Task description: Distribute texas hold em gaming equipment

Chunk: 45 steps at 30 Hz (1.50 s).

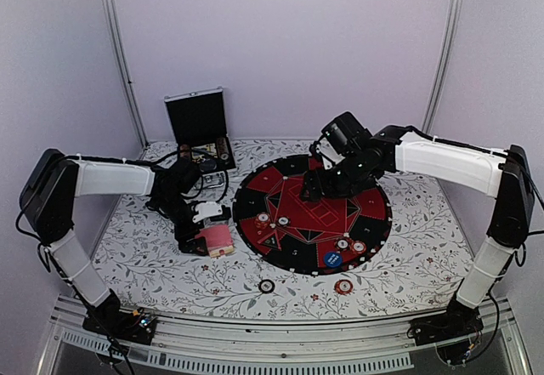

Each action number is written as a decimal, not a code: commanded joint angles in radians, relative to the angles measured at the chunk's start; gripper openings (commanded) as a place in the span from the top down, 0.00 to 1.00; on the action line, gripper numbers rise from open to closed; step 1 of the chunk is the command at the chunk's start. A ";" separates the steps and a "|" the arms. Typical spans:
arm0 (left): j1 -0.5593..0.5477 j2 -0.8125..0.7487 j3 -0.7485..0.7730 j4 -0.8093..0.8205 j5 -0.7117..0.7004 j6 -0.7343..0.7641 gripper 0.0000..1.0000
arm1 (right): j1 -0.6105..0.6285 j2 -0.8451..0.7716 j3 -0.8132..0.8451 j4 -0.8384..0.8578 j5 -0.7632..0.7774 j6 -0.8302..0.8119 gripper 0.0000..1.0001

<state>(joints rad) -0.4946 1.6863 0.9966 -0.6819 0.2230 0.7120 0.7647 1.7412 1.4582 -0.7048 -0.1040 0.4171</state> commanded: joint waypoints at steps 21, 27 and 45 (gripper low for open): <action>-0.029 0.046 0.014 0.045 -0.027 0.010 0.00 | -0.005 -0.044 -0.136 0.210 -0.223 0.117 0.25; -0.037 0.048 0.005 0.040 -0.029 0.012 0.00 | -0.004 -0.018 -0.193 0.321 -0.322 0.177 0.25; -0.038 0.063 0.010 0.008 -0.016 0.029 0.04 | 0.021 0.086 -0.199 0.462 -0.424 0.255 0.25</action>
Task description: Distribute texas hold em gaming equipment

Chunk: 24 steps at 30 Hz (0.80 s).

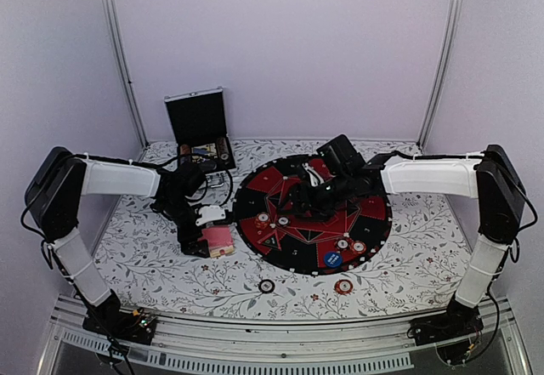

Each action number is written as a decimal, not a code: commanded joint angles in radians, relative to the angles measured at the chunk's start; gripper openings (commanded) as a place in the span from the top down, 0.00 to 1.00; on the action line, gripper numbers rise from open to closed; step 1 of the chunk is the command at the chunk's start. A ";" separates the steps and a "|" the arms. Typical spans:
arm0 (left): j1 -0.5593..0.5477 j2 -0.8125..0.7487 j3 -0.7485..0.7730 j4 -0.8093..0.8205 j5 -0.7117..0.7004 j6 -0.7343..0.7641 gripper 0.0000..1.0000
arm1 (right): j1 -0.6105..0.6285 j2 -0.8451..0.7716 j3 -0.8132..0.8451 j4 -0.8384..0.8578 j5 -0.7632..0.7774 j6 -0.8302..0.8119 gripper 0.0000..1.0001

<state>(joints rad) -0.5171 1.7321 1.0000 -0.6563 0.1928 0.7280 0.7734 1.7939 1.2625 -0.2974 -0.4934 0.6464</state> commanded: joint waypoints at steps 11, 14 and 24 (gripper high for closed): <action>-0.009 0.019 0.019 -0.026 -0.012 -0.002 0.17 | 0.030 0.098 0.005 0.103 -0.053 0.049 0.25; -0.009 0.026 0.026 -0.025 -0.011 -0.007 0.23 | 0.033 0.113 0.006 0.119 -0.064 0.056 0.25; -0.009 0.014 0.034 -0.044 0.003 -0.009 0.42 | 0.041 0.153 0.006 0.202 -0.114 0.105 0.25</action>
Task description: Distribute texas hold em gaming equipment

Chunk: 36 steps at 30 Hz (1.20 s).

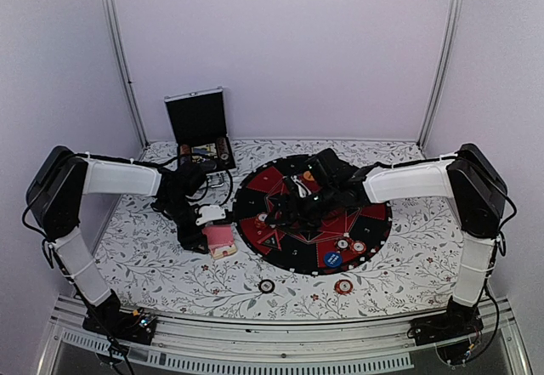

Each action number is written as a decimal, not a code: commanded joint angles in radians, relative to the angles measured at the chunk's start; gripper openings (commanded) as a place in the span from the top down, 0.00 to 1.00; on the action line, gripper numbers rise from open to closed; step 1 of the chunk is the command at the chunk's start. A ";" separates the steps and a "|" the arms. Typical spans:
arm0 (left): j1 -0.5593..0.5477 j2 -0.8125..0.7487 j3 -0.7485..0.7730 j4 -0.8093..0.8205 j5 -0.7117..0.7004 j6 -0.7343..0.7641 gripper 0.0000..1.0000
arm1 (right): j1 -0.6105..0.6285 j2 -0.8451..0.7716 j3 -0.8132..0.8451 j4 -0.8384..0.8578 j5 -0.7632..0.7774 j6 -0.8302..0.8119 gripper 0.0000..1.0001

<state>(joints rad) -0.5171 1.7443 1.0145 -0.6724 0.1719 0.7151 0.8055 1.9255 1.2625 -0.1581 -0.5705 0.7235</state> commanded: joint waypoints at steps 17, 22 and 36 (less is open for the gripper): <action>-0.008 -0.050 0.054 -0.060 0.014 -0.013 0.61 | 0.028 0.079 0.018 0.149 -0.085 0.103 0.25; -0.009 -0.065 0.056 -0.072 0.018 -0.012 0.63 | 0.031 0.096 0.021 0.201 -0.098 0.127 0.25; -0.009 -0.098 0.138 -0.138 0.089 -0.046 0.70 | 0.040 0.150 0.076 0.281 -0.141 0.193 0.26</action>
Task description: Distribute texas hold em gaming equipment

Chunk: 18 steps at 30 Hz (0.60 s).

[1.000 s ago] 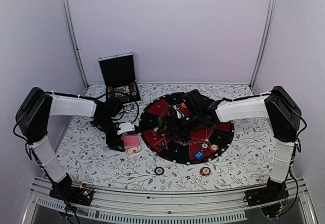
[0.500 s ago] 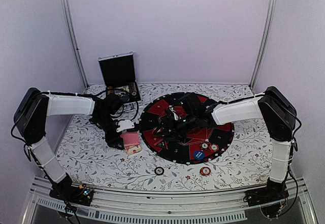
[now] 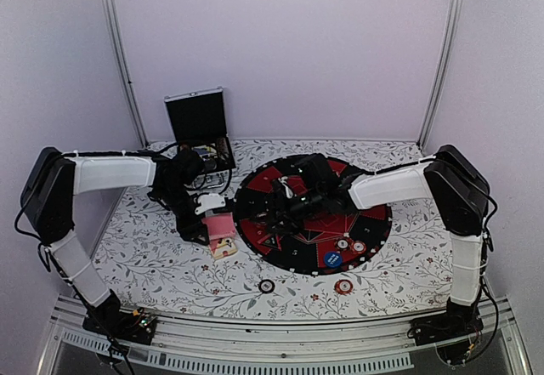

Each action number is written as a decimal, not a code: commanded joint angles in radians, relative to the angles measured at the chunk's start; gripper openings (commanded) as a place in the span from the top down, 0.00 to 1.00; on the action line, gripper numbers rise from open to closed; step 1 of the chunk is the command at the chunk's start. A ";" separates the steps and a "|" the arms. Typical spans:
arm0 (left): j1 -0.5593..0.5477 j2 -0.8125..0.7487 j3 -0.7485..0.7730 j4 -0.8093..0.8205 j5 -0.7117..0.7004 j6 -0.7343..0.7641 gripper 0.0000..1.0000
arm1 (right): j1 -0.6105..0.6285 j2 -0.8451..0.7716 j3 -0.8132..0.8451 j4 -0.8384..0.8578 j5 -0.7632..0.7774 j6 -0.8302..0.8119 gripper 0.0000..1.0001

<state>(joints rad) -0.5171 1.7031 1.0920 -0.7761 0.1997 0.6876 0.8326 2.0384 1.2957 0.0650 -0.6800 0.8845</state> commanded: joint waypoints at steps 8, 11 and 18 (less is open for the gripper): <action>-0.019 -0.084 0.104 -0.071 0.093 -0.035 0.71 | 0.017 0.081 0.056 0.256 -0.109 0.165 0.26; -0.023 -0.088 0.110 -0.079 0.091 -0.035 0.71 | 0.022 0.106 0.077 0.310 -0.128 0.216 0.26; -0.027 -0.089 0.118 -0.087 0.085 -0.034 0.72 | 0.034 0.161 0.131 0.388 -0.157 0.287 0.26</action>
<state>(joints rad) -0.5278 1.6424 1.1774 -0.8532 0.2626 0.6605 0.8524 2.1620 1.3811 0.3744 -0.8021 1.1133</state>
